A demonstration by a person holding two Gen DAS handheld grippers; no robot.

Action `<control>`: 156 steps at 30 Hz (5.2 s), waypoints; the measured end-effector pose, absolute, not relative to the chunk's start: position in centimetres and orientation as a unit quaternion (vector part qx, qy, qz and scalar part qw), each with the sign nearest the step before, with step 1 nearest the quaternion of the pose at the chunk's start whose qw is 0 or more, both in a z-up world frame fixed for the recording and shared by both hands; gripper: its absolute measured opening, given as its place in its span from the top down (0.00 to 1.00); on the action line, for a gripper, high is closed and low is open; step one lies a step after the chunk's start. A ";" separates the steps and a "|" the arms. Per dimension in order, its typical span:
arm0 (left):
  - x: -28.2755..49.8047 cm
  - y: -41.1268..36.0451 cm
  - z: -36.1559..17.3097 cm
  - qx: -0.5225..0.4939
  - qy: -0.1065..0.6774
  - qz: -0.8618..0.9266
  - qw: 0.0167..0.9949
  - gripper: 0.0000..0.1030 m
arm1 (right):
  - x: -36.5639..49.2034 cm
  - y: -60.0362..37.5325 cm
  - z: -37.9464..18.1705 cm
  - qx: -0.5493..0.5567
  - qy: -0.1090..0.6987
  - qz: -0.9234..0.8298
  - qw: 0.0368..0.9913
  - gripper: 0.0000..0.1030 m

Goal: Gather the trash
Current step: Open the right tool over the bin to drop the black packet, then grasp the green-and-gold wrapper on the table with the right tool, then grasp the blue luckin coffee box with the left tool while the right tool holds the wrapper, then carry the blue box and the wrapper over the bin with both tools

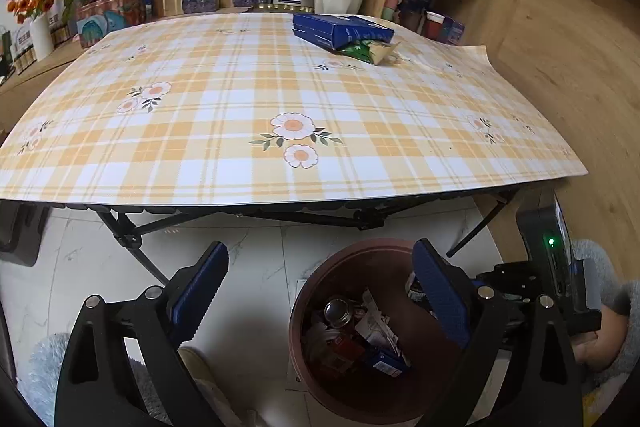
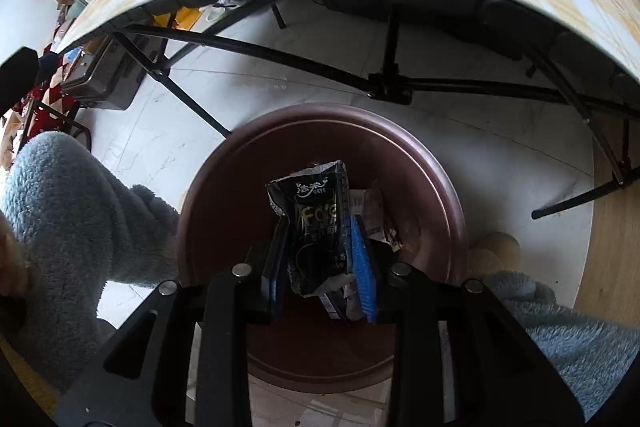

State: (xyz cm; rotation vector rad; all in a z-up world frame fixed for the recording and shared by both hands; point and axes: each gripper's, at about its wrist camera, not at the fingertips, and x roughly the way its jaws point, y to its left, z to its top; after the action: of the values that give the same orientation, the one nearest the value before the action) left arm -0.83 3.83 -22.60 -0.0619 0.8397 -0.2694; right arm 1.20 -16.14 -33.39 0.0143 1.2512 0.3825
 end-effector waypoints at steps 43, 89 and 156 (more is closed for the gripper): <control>-0.8 5.8 -21.0 -0.065 0.376 -0.092 0.920 0.11 | 1.1 -20.3 -25.2 0.082 0.455 0.160 0.872 0.06; 23.0 -5.7 -17.0 0.154 0.332 -0.175 0.914 0.11 | 20.5 -29.2 -22.1 0.132 0.378 0.046 0.915 0.74; 41.4 2.6 -12.0 0.076 0.517 -0.120 0.844 0.83 | 20.4 -34.7 -24.4 0.206 0.374 0.031 0.904 0.74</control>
State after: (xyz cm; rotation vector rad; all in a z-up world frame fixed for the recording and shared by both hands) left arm 41.41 2.63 -11.95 0.1606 1.0902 -0.2532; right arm 20.39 -34.68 -24.44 0.4247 0.7727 0.0640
